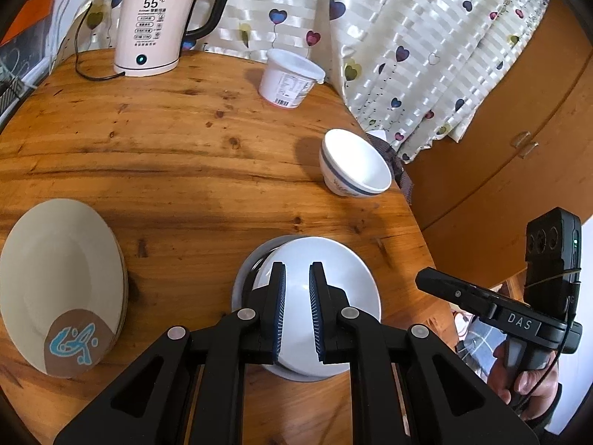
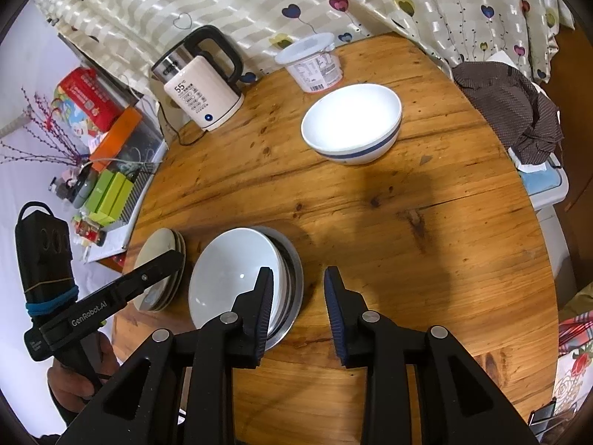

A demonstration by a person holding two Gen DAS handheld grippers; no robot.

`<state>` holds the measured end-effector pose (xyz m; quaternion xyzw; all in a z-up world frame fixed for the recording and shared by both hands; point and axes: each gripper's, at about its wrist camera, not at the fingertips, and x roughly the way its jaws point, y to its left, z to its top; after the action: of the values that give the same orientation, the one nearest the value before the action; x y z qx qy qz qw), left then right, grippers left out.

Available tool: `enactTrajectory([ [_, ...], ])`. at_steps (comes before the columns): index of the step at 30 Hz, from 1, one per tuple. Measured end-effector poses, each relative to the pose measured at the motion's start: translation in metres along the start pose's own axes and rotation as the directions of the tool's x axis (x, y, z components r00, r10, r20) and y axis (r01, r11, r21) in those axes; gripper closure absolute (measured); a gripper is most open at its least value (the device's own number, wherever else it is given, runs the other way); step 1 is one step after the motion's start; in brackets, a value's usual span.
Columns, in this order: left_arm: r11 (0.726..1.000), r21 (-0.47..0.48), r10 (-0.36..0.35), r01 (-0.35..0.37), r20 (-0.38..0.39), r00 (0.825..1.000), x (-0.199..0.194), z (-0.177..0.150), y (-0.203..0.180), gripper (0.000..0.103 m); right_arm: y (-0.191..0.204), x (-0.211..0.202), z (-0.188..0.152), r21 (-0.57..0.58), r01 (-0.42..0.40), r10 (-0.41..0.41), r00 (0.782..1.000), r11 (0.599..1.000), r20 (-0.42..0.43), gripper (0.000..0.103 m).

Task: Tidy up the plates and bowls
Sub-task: 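Move both grippers to the blue-rimmed white bowl and grasp its rim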

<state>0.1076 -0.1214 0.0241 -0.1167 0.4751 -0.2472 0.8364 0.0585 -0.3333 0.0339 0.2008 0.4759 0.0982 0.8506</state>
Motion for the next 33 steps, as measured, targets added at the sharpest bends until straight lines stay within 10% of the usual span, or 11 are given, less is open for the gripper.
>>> enactTrajectory([
  [33,0.993,0.111,-0.020,0.025,-0.053,0.998,0.063,0.088,-0.040,0.090,-0.044,0.010,0.075,0.044,0.080,-0.083,0.994,0.996,0.072,0.075],
])
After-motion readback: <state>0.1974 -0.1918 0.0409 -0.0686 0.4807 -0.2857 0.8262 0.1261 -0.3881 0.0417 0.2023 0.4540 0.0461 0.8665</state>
